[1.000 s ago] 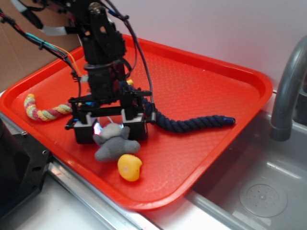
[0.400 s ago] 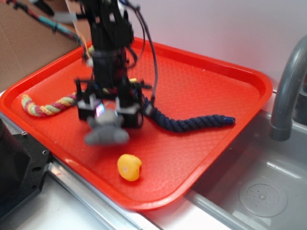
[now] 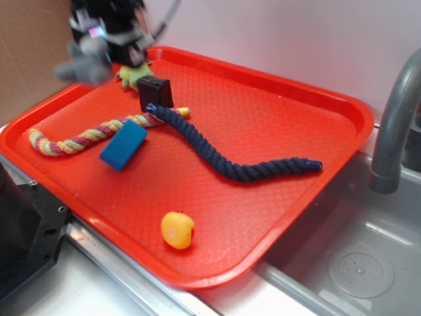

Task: Grab the gray animal.

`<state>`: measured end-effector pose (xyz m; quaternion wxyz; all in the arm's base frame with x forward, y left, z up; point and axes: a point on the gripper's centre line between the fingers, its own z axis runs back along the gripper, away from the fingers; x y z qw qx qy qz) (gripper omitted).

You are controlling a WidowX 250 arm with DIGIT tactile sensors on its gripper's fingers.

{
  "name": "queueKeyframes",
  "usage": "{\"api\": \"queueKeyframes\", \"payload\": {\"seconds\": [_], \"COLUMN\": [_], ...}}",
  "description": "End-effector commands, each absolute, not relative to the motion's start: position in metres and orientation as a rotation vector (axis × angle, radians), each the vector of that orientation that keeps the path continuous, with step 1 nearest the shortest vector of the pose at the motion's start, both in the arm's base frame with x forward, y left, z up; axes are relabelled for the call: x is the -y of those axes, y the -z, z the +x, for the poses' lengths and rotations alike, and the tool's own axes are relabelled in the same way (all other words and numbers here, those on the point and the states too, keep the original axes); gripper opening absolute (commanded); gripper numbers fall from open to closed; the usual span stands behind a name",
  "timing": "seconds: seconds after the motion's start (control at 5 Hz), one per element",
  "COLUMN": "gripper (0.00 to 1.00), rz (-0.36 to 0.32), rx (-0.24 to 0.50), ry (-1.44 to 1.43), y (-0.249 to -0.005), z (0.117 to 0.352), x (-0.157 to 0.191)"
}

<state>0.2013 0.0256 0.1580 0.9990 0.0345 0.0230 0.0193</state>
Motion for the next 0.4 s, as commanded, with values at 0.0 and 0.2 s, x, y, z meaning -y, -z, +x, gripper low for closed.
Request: {"api": "queueKeyframes", "payload": {"seconds": [0.0,0.2], "gripper": [0.00,0.00], "rz": [0.123,0.111], "rx": [0.101,0.150], "ry": [-0.111,-0.085], "y": [-0.216,-0.228], "z": [0.181,0.171], "x": [-0.062,-0.052]}}
